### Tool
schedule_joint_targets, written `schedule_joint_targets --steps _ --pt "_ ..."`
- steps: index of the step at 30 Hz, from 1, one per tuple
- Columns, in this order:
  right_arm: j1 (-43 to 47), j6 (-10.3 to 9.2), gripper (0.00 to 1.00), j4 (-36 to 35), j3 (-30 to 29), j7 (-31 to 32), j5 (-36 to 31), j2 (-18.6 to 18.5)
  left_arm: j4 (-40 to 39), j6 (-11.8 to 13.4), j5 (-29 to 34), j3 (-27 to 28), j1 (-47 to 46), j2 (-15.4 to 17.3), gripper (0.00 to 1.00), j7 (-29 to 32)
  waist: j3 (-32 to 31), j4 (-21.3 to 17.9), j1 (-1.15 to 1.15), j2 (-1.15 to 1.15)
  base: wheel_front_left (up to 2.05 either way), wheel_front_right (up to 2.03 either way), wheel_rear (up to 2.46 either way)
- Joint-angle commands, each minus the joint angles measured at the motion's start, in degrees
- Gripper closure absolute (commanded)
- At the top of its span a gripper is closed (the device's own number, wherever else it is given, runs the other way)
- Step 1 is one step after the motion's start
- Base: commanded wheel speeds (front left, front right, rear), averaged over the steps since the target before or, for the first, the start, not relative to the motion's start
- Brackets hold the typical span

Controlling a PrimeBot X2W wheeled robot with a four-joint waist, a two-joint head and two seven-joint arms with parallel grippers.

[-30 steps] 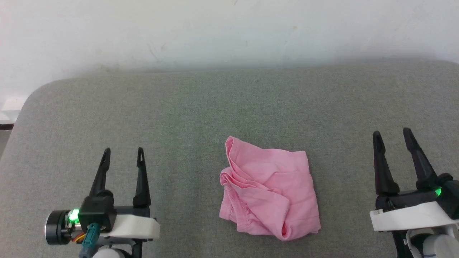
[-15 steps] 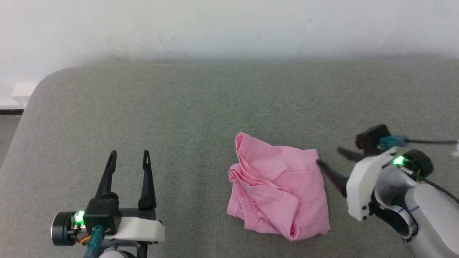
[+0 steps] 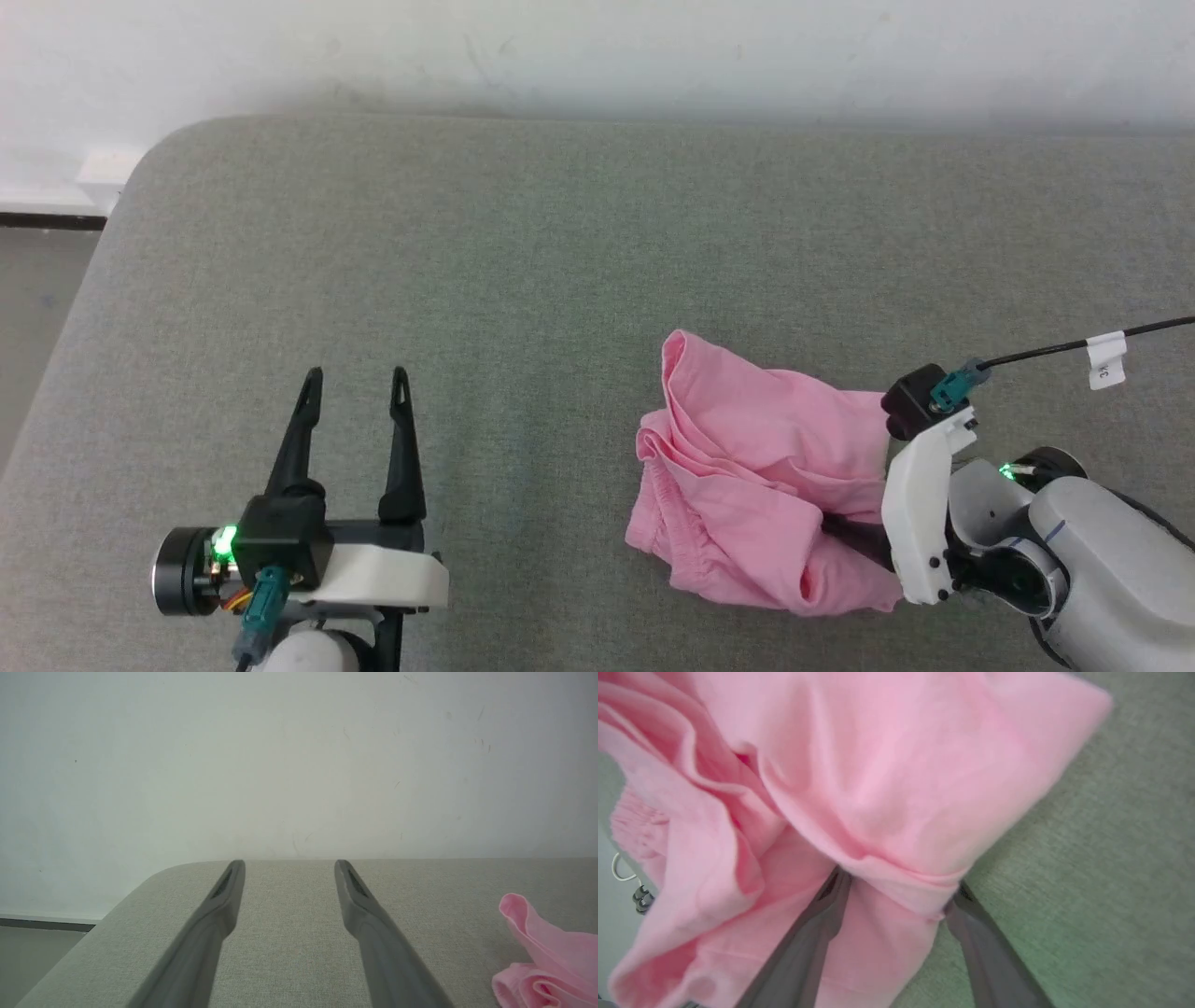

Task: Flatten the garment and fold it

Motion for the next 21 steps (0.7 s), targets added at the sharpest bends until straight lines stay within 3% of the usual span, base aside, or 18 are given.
schedule_joint_targets --steps 1,2,3,4,9,13,21 --pt "1.44 -0.05 0.00 1.86 2.34 -0.04 0.83 0.86 0.09 -0.38 0.46 0.23 -1.11 -0.12 0.00 -0.27 0.59 0.41 0.00 0.01 0.00 0.00 0.00" --pt "1.51 -0.05 0.00 2.16 3.28 -0.45 1.26 0.80 0.08 -0.33 0.51 0.30 -1.14 -0.15 0.00 -0.27 0.64 0.35 0.00 0.01 0.00 0.00 0.00" --pt "1.31 -0.05 0.71 2.12 4.15 -1.33 1.41 0.61 0.09 -0.26 0.53 0.44 -1.12 -0.17 0.00 -0.27 0.66 0.15 0.00 0.01 0.00 0.00 0.00" --pt "0.99 -0.05 1.00 1.96 4.90 -2.49 1.46 0.32 0.09 -0.23 0.56 0.59 -1.07 -0.17 0.00 -0.27 0.63 -0.18 0.00 0.01 0.00 0.00 0.00" --pt "-2.72 -0.05 1.00 -1.19 8.02 -8.61 1.17 -1.56 -0.32 -0.03 0.69 1.84 -0.07 0.32 0.00 -0.27 0.44 -4.17 0.00 0.01 0.00 0.00 0.00" --pt "-7.27 -0.05 1.00 -5.64 10.81 -11.95 -0.37 -3.33 -1.67 0.68 0.61 3.92 0.98 1.05 0.00 -0.27 1.37 -9.74 0.00 0.01 0.00 0.00 0.00" --pt "-15.33 -0.05 1.00 -10.25 12.87 -13.32 -3.06 -10.45 -5.89 1.63 1.44 7.05 0.31 3.16 0.00 -0.27 7.83 -21.08 0.00 0.01 0.00 0.00 0.00"
